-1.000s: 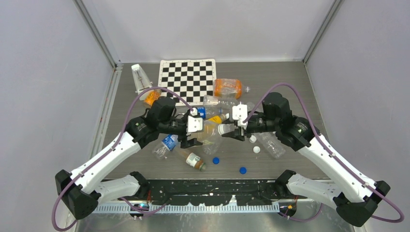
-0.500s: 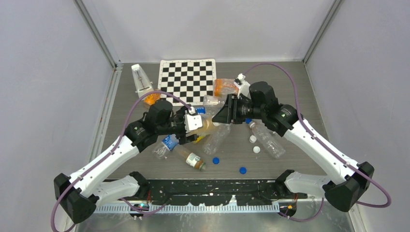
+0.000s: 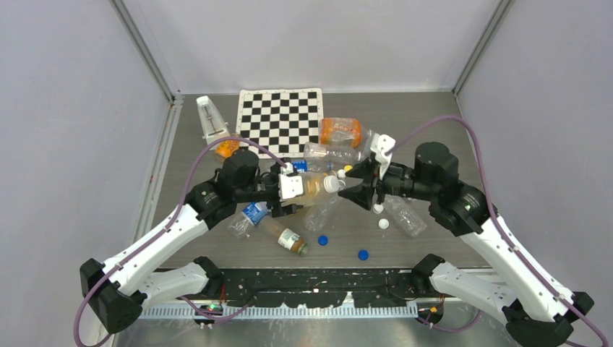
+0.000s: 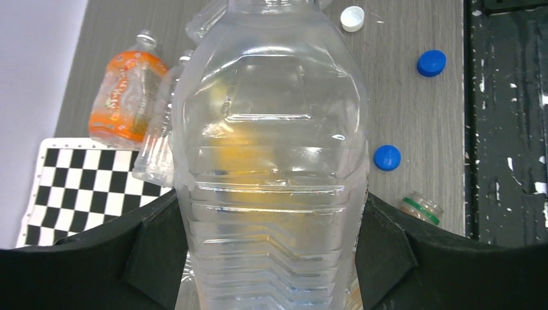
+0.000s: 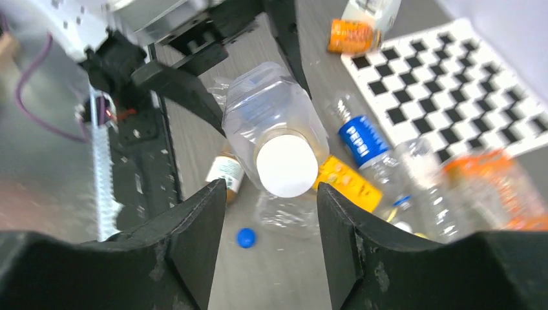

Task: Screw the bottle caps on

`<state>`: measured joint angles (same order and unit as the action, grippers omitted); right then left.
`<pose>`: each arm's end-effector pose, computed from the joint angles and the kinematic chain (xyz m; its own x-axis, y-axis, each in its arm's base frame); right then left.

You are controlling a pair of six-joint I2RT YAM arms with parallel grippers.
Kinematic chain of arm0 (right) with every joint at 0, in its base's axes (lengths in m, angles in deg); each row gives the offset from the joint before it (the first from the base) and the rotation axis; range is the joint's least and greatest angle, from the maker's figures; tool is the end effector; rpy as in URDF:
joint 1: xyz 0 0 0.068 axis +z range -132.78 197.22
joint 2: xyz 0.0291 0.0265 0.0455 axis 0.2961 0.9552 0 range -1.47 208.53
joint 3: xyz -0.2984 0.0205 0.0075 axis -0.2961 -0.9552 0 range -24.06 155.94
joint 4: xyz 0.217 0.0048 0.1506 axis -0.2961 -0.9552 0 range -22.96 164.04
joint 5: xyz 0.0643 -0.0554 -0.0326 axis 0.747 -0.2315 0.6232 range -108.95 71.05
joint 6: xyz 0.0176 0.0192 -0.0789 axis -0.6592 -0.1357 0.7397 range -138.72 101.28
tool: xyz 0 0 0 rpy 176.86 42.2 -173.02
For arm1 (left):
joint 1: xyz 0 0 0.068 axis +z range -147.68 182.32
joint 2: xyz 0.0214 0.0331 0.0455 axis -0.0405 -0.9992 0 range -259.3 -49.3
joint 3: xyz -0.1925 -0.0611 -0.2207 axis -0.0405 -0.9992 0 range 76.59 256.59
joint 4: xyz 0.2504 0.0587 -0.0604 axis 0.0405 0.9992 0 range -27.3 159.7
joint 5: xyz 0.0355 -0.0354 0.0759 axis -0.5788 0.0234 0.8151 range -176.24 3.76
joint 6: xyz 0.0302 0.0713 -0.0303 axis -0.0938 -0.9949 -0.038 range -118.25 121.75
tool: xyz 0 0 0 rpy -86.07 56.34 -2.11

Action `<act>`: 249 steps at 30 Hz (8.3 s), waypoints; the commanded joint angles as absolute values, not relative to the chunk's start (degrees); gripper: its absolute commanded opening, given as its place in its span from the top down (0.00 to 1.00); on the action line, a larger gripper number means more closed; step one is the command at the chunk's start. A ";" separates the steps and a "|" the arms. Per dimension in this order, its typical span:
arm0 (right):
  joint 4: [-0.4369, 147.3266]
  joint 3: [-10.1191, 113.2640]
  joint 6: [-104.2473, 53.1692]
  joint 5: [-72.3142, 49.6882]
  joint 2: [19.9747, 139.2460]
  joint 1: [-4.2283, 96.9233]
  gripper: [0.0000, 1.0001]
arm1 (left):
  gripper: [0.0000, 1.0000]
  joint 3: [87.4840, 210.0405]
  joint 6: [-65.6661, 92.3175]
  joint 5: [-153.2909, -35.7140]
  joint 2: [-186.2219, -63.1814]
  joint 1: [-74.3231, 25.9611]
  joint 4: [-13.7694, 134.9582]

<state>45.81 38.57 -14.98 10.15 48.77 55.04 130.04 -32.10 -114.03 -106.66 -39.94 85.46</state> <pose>0.1325 0.1477 0.4117 -0.1560 -0.1934 -0.9686 -0.9176 0.3914 0.0696 0.1534 -0.1851 0.3394 0.2271 0.4594 -0.8587 0.9353 0.1429 0.3238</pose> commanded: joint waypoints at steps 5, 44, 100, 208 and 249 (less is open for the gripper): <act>42.13 37.84 19.40 19.50 45.88 55.01 0.38 | 1.00 132.96 -32.19 -119.16 -107.12 -39.76 86.65; 46.21 41.14 -5.76 16.61 54.18 55.76 0.99 | 1.00 132.30 -30.59 -120.61 -106.88 -39.72 84.70; 93.86 18.25 -51.50 -18.41 53.49 60.11 0.05 | 1.00 125.38 -13.10 -107.27 -107.75 -39.69 63.07; 68.09 28.06 -47.44 -23.53 48.13 9.84 0.02 | 0.00 124.16 -9.93 -107.01 -104.15 -34.24 67.39; 18.85 35.78 -44.76 -38.18 64.00 43.75 0.00 | 0.00 123.71 -2.08 -105.94 -107.48 -34.42 71.53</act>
